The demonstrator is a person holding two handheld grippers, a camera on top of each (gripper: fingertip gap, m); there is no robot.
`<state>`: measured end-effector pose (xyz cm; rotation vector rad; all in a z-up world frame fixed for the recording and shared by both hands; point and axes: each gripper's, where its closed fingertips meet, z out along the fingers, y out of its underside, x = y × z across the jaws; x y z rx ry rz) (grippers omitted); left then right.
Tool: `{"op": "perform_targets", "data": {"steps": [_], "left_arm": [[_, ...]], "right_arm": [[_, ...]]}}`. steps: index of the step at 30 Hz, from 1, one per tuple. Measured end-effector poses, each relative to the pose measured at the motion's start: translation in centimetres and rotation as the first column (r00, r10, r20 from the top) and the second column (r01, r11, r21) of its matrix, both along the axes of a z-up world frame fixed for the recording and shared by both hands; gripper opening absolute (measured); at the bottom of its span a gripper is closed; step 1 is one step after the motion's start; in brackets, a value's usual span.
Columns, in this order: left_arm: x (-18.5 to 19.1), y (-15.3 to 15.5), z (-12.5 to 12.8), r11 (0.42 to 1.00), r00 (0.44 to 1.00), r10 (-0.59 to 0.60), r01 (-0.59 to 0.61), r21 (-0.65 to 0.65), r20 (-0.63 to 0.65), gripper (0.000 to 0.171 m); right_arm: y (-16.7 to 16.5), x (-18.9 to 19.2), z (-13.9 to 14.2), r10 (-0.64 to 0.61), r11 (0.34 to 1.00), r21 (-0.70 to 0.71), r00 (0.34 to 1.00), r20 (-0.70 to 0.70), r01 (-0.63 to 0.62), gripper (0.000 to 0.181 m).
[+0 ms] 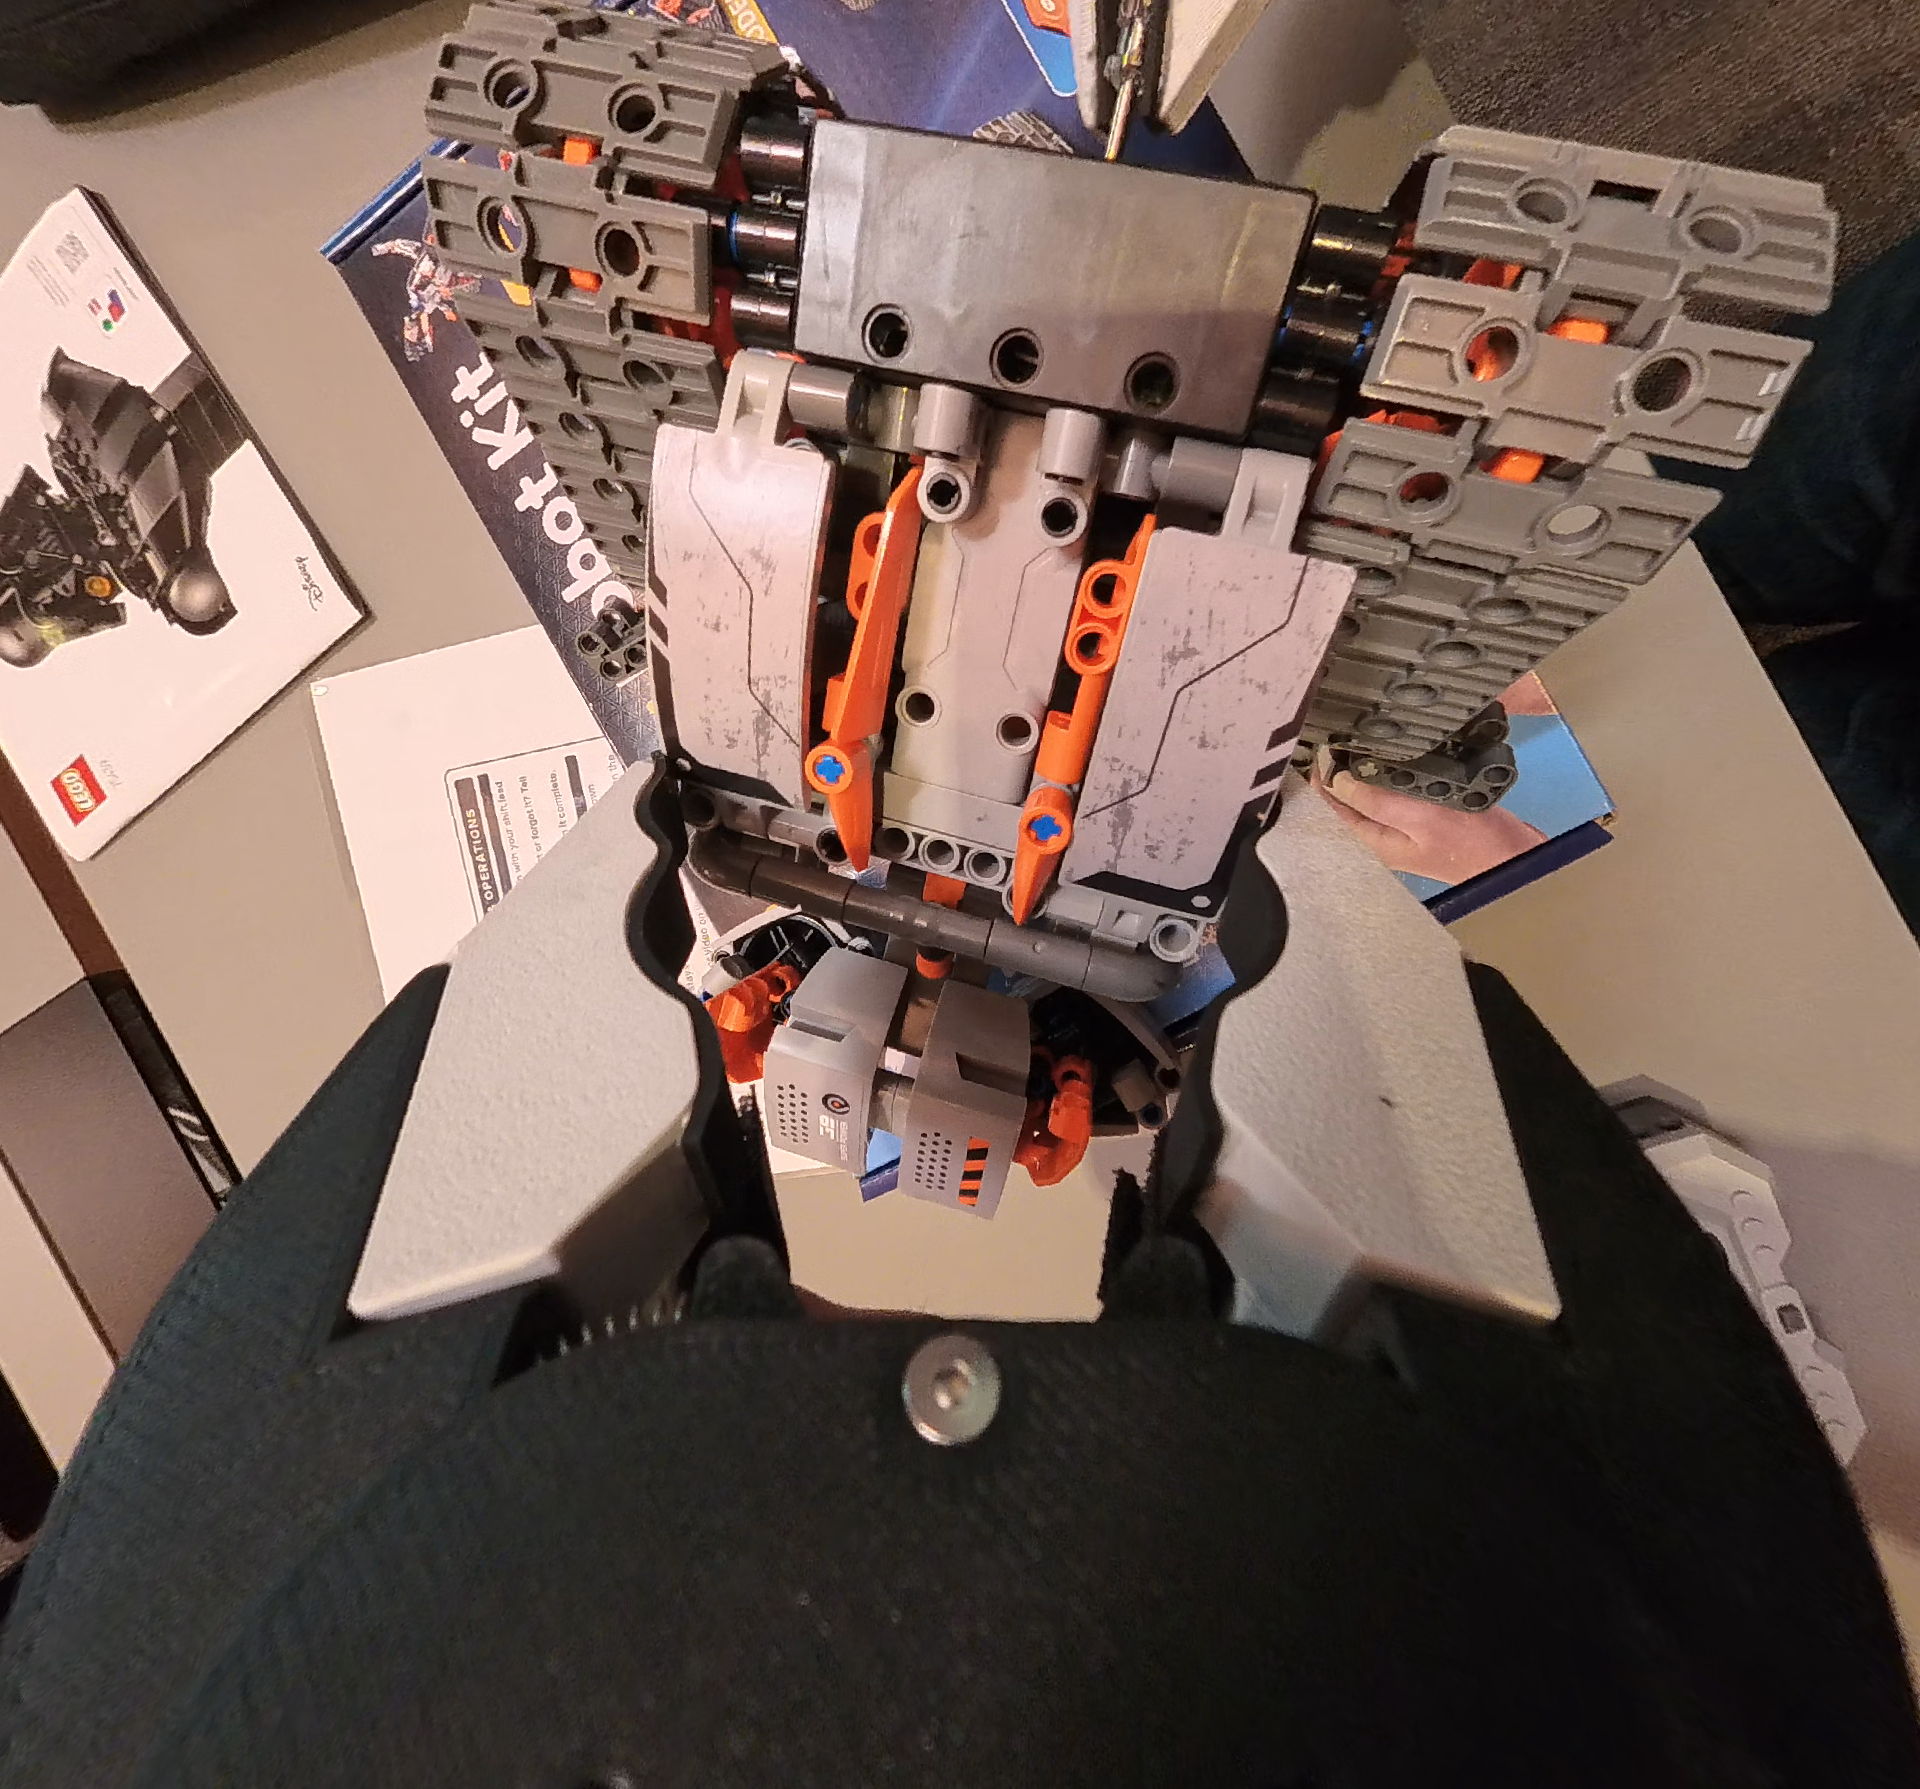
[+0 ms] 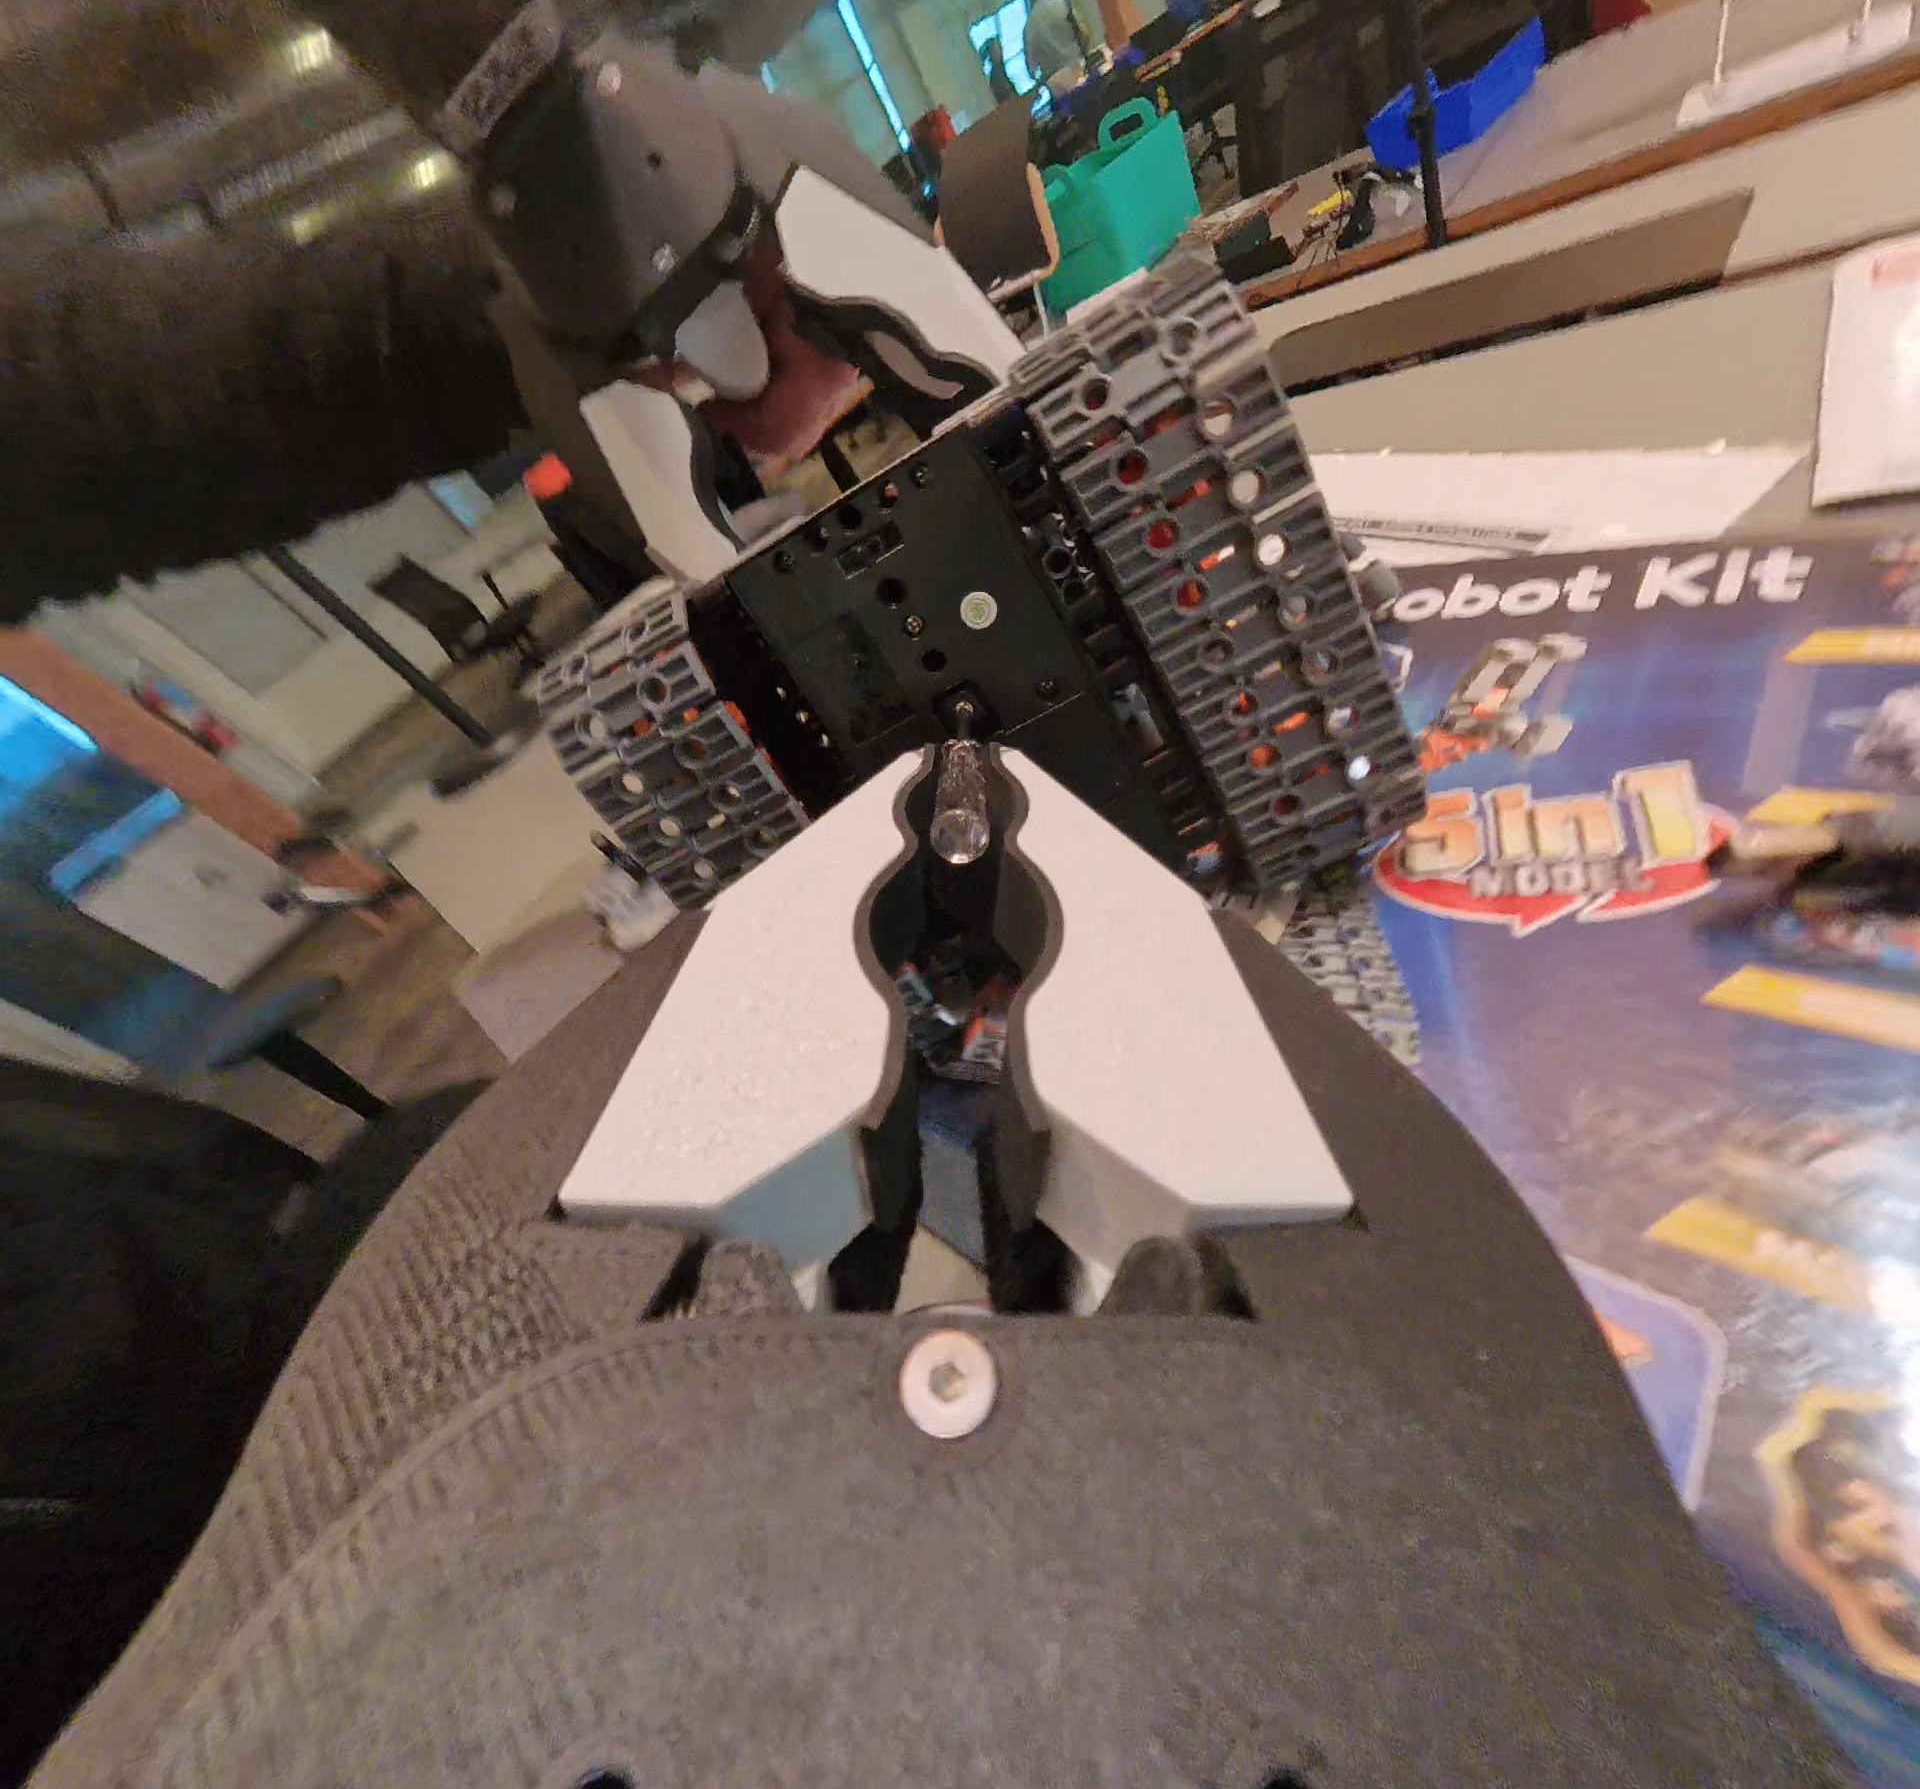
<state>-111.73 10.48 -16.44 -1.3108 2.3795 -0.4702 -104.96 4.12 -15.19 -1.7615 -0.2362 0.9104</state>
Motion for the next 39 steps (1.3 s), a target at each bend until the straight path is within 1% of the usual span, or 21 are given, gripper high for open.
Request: {"op": "perform_targets", "data": {"steps": [2,4,7,8,11,13,15,17,19,20,23,24,25,26,27,28,29,31,33,35,39], "left_arm": [[-0.1,0.0,-0.2,1.0,1.0,-0.001,0.001,0.002,-0.001,0.102],[-0.1,0.0,-0.2,1.0,1.0,0.001,-0.001,-0.001,-0.001,0.102],[-0.2,0.2,-0.2,1.0,1.0,0.006,-0.006,0.0,-0.003,0.102],[-0.3,0.2,-0.2,1.0,1.0,0.005,-0.005,-0.001,-0.003,0.102],[-0.3,0.1,-0.2,1.0,1.0,0.005,-0.005,0.0,-0.006,0.102],[-0.4,0.2,-0.3,1.0,1.0,0.004,-0.004,-0.001,-0.01,0.102],[-0.5,0.3,-0.3,1.0,1.0,0.006,-0.006,-0.001,-0.014,0.102],[-0.7,0.4,-0.3,1.0,1.0,0.007,-0.006,0.006,-0.02,0.102],[-0.6,0.4,-0.2,1.0,1.0,0.01,-0.01,0.0,-0.011,0.102],[-0.5,0.2,-0.2,1.0,1.0,0.013,-0.013,-0.004,-0.006,0.102],[-0.4,0.2,-0.1,1.0,1.0,0.016,-0.016,-0.003,-0.001,0.102],[-0.5,0.2,-0.1,1.0,1.0,0.019,-0.019,-0.007,0.004,0.102],[-0.5,0.1,-0.1,1.0,1.0,0.023,-0.023,-0.012,0.01,0.102],[-0.4,0.1,-0.1,1.0,1.0,0.025,-0.025,-0.014,0.013,0.102],[-0.4,0.1,-0.1,1.0,1.0,0.024,-0.024,-0.014,0.013,0.102],[-0.4,0.1,-0.1,1.0,1.0,0.022,-0.022,-0.012,0.011,0.102],[-0.4,0.1,-0.1,1.0,1.0,0.02,-0.02,-0.011,0.008,0.102],[-0.3,0.1,-0.1,1.0,1.0,0.018,-0.018,-0.01,0.002,0.102],[-0.3,0.0,-0.1,1.0,1.0,0.016,-0.016,-0.01,0.001,0.102],[-0.2,0.0,-0.1,1.0,1.0,0.017,-0.017,-0.013,0.005,0.102],[0.0,-0.1,-0.1,1.0,1.0,0.017,-0.017,-0.011,0.008,0.102]], "right_arm": [[0.0,0.0,0.0,0.039,0.997,0.055,0.994,0.098,-0.045,0.004],[0.1,-0.1,0.0,0.065,0.986,0.134,0.966,0.251,-0.102,0.004],[0.3,-0.1,0.0,0.088,0.949,0.232,0.883,0.46,-0.216,0.004],[0.3,-0.2,0.0,0.082,0.927,0.269,0.842,0.533,-0.26,0.004],[0.2,-0.2,-0.1,-0.001,0.832,0.361,0.649,0.761,-0.421,0.003],[0.3,-0.2,-0.1,-0.145,0.731,0.394,0.437,0.887,-0.557,0.004],[0.3,-0.3,-0.1,-0.281,0.639,0.38,0.256,0.925,-0.669,0.004],[0.5,-0.4,0.0,-0.336,0.573,0.345,0.171,0.926,-0.743,0.004],[0.5,-0.3,0.2,-0.305,0.552,0.296,0.141,0.942,-0.78,0.004],[0.4,-0.2,0.5,-0.234,0.579,0.284,0.177,0.956,-0.764,0.004],[0.8,1.0,2.4,-0.043,0.745,0.335,0.46,0.887,-0.577,0.005],[1.1,1.8,2.9,0.001,0.82,0.334,0.584,0.812,-0.465,0.004],[1.1,2.1,3.0,0.071,0.881,0.297,0.725,0.686,-0.367,0.004],[0.7,2.2,2.9,0.138,0.927,0.231,0.84,0.525,-0.296,0.004],[0.8,2.6,2.9,0.129,0.958,0.193,0.923,0.363,-0.211,0.004],[0.7,2.7,2.6,0.122,0.978,0.139,0.967,0.222,-0.155,0.004],[0.5,2.7,2.1,0.114,0.989,0.08,0.987,0.11,-0.123,0.004],[0.1,2.5,1.0,0.067,0.998,0.008,0.997,-0.033,-0.067,0.004],[-0.4,1.9,-0.1,0.033,0.999,-0.036,0.994,-0.104,-0.037,0.004],[-0.7,1.2,0.0,0.03,0.998,-0.048,0.981,-0.19,-0.04,0.004],[-0.4,0.9,-0.1,-0.018,0.998,-0.064,0.978,-0.209,0.005,0.004]]}}
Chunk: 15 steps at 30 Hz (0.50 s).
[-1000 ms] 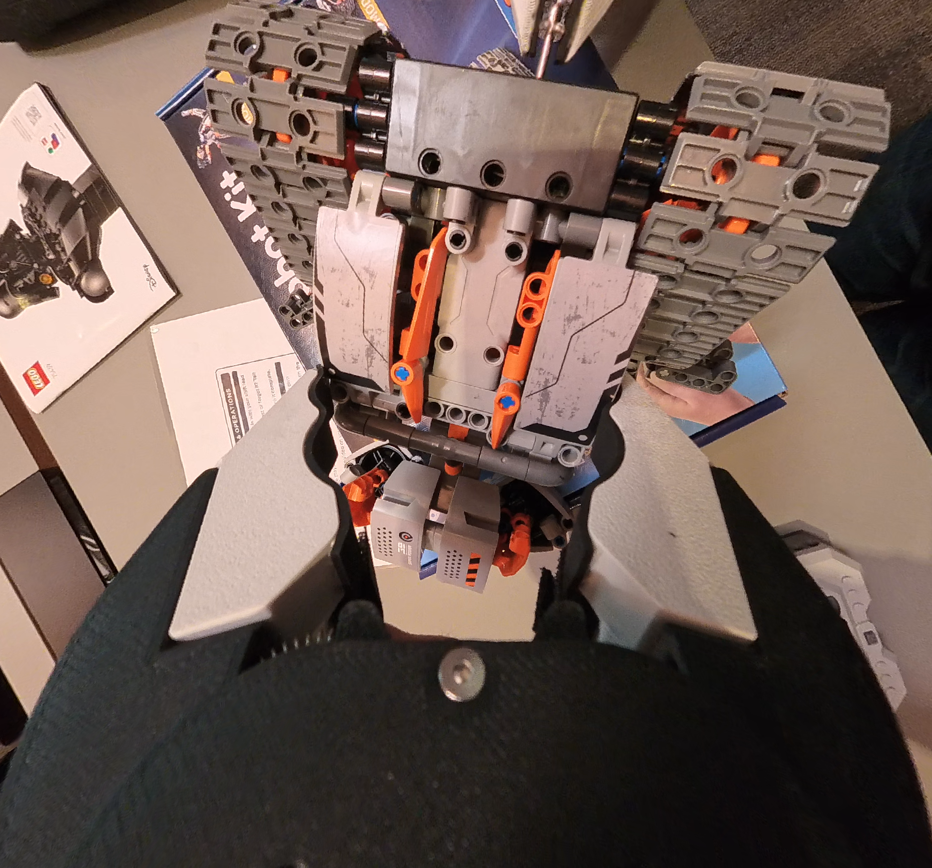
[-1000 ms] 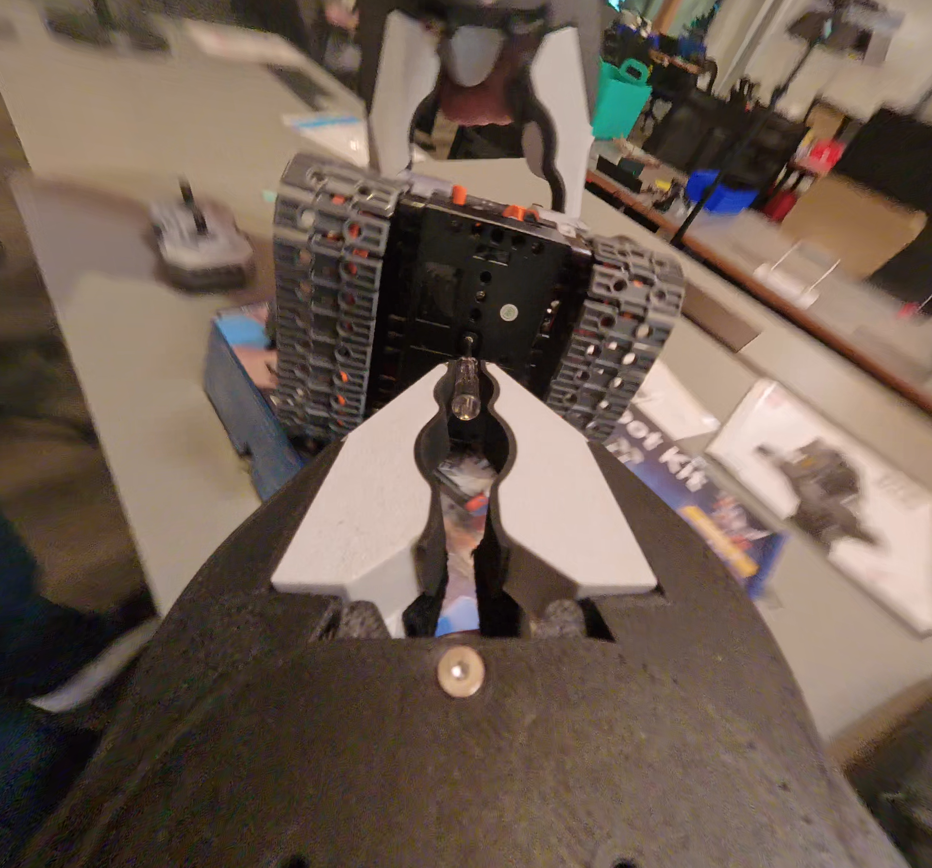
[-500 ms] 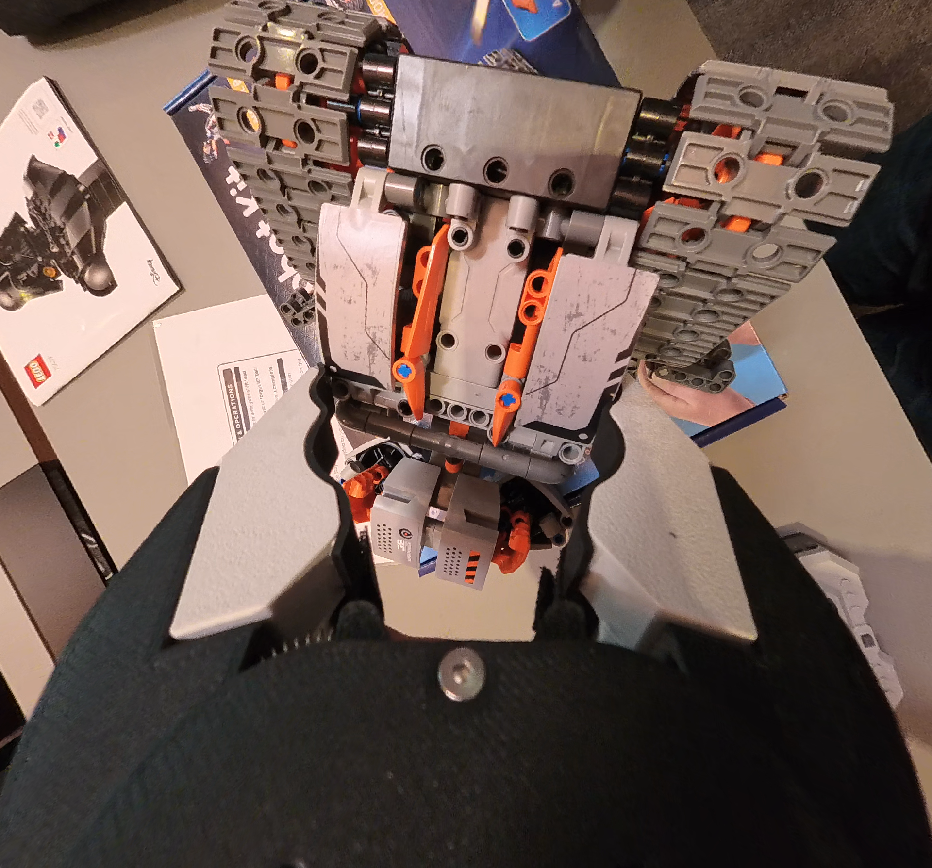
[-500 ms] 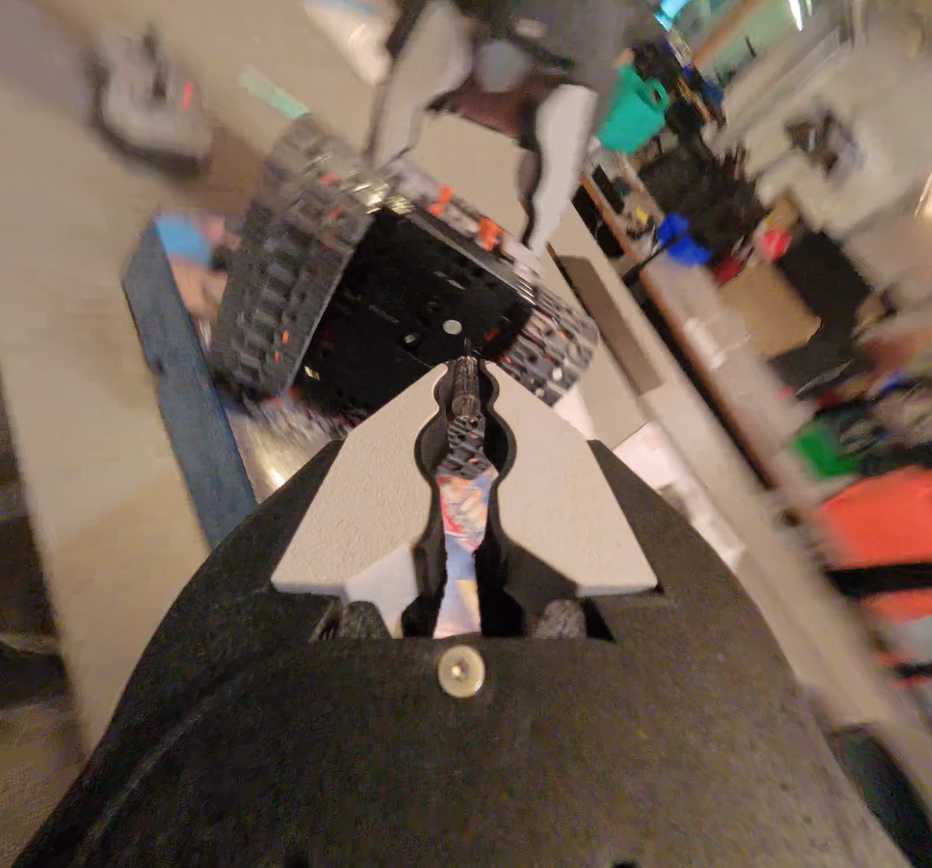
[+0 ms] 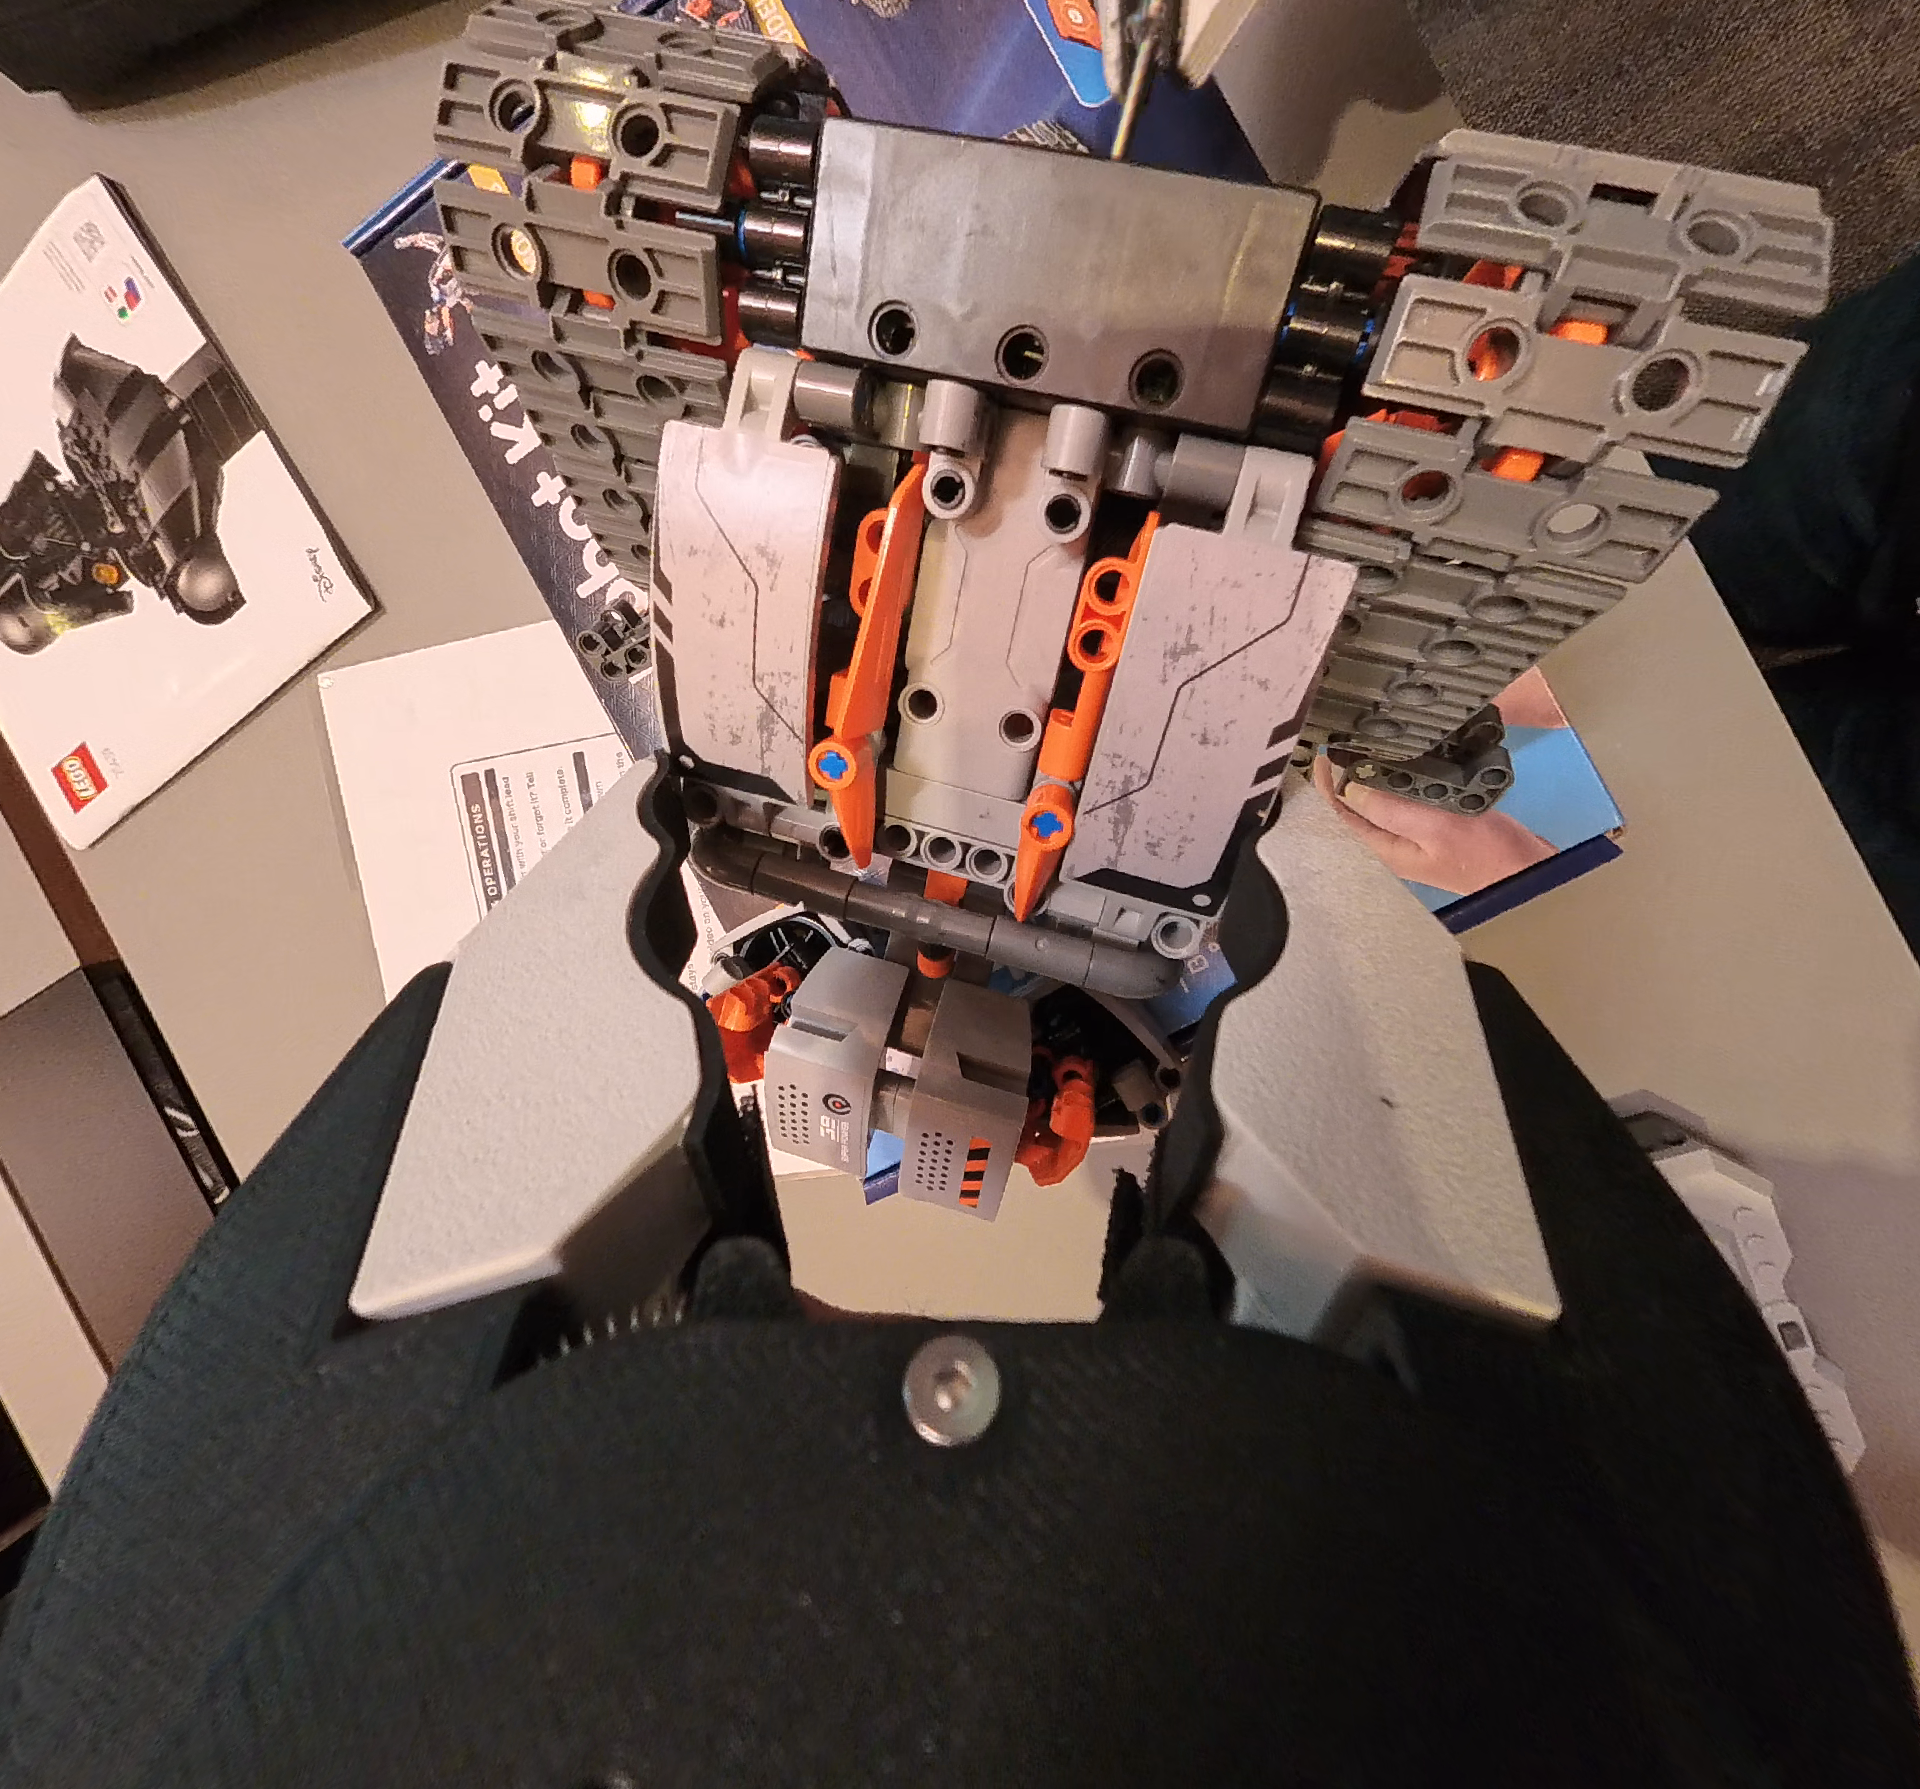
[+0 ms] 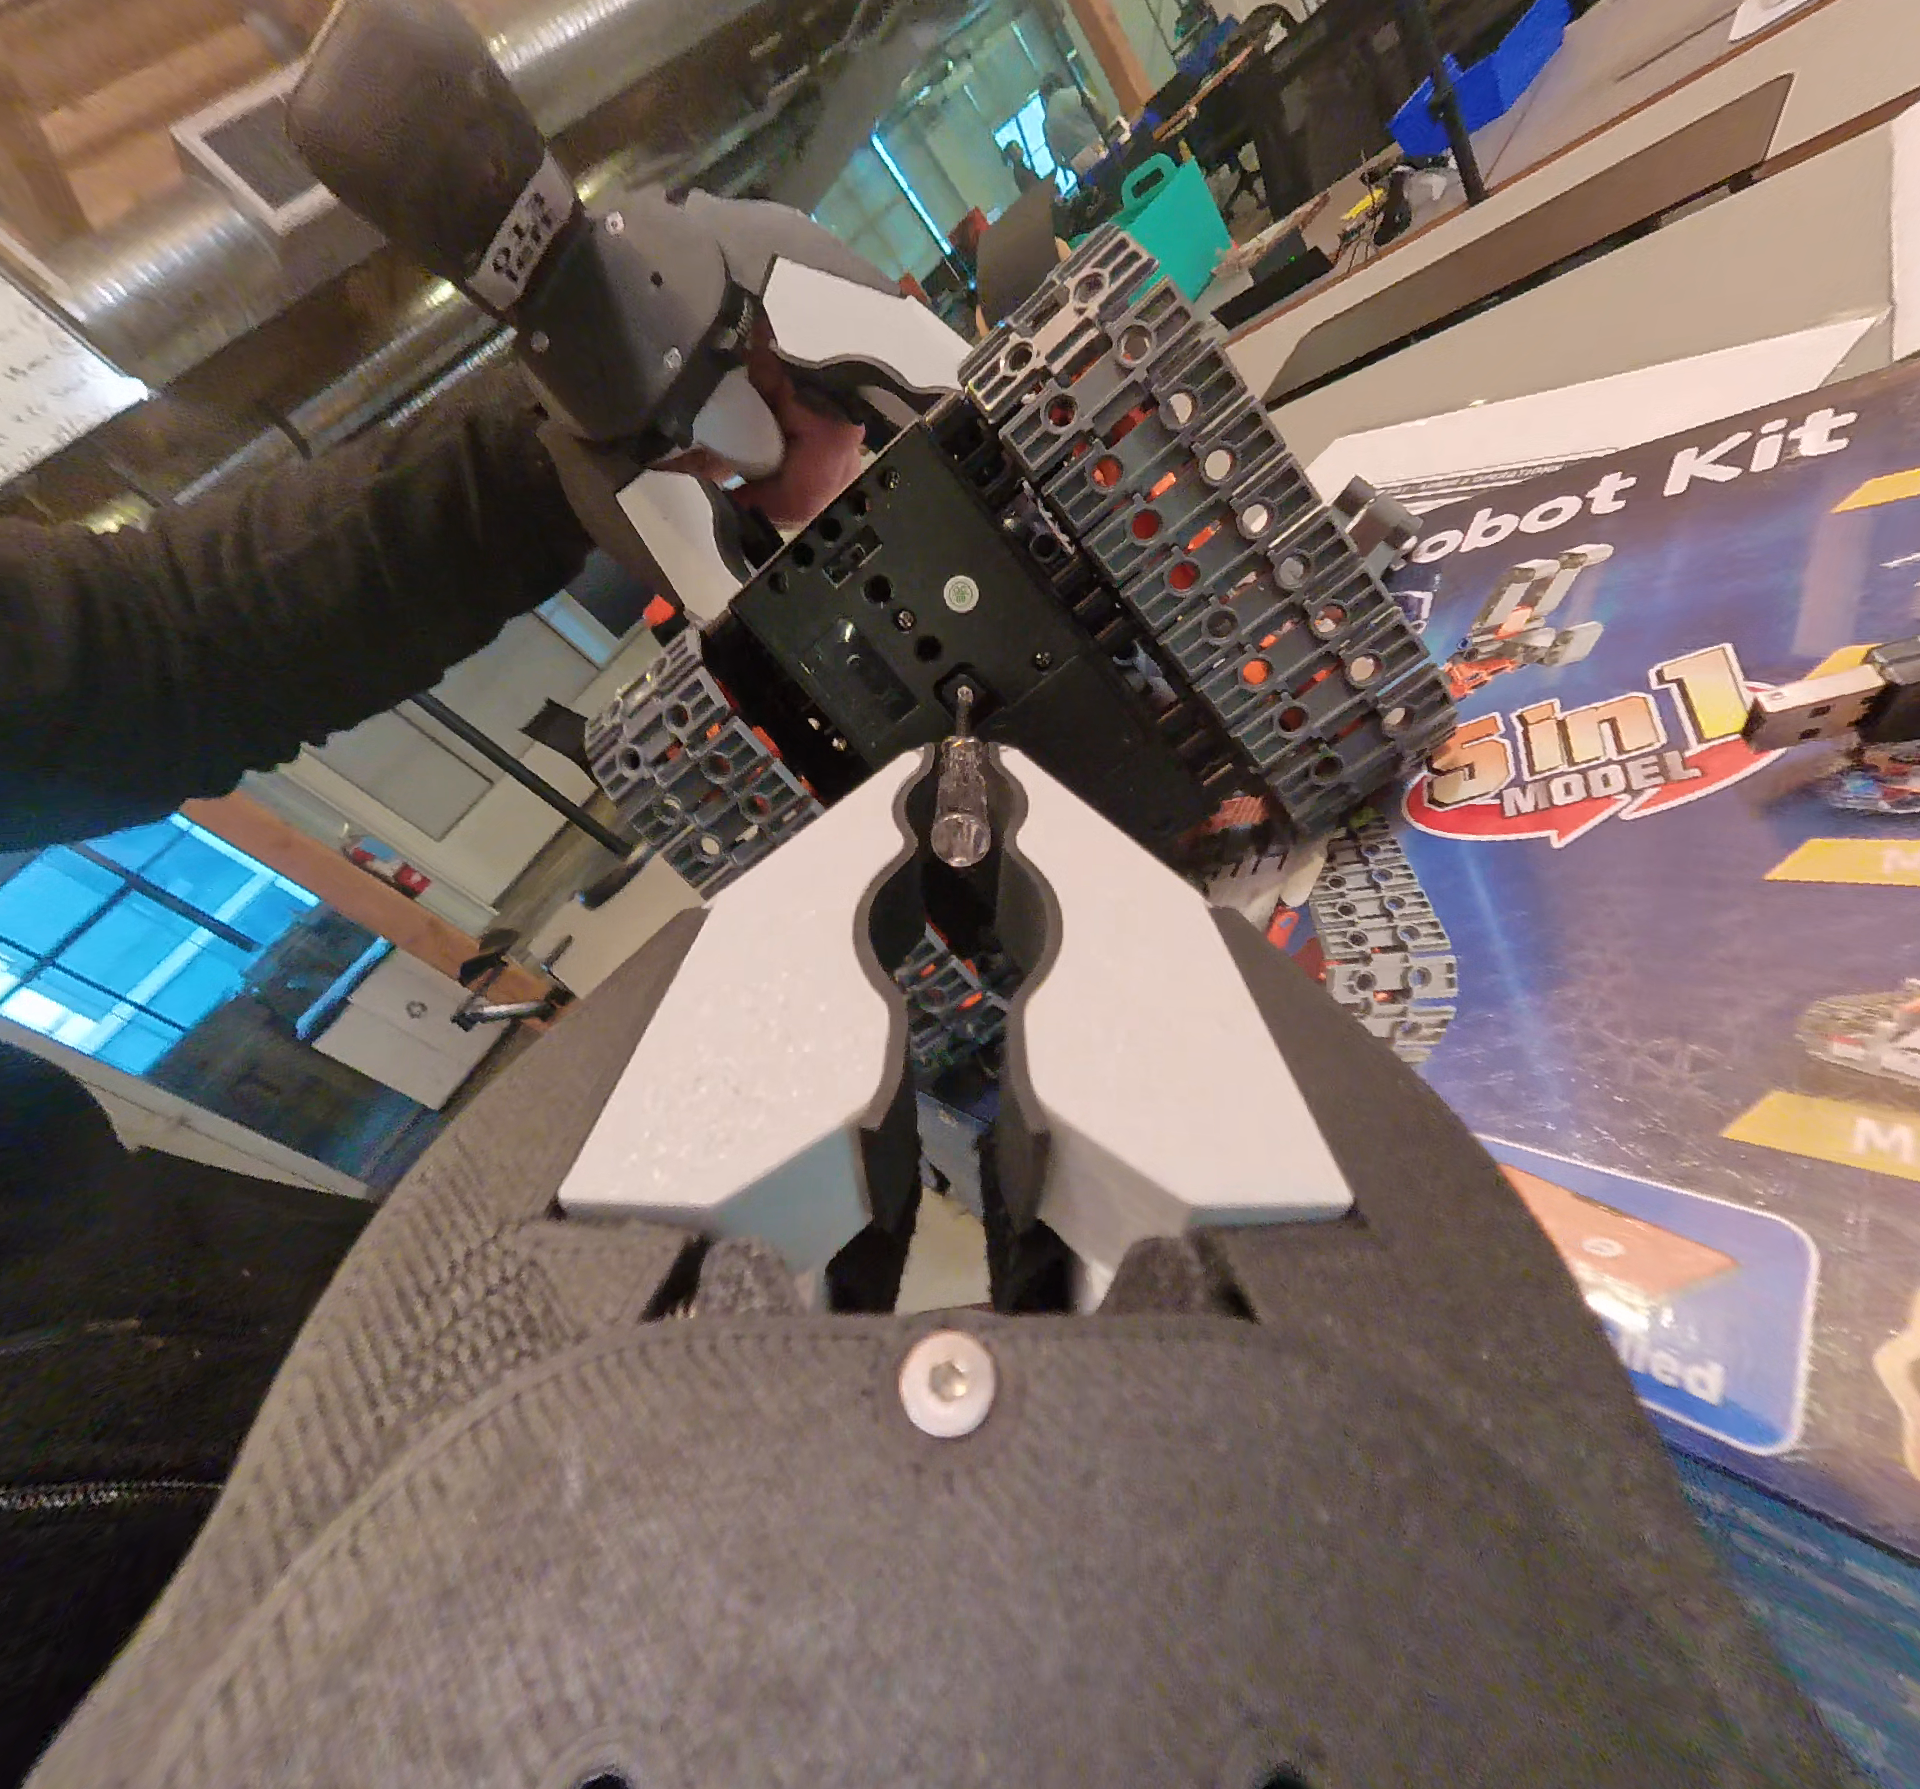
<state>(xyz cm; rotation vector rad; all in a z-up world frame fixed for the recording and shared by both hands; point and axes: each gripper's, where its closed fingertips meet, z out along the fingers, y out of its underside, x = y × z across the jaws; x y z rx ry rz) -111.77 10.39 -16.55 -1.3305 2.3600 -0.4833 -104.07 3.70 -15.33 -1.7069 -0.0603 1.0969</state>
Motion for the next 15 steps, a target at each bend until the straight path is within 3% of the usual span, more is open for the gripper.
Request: {"op": "perform_targets", "data": {"steps": [15], "left_arm": [[0.43,0.03,-0.1,1.0,1.0,0.004,-0.004,0.0,0.003,0.102]], "right_arm": [[0.34,-0.54,-0.18,-0.014,0.999,-0.041,1.0,-0.001,0.014,0.004]]}}
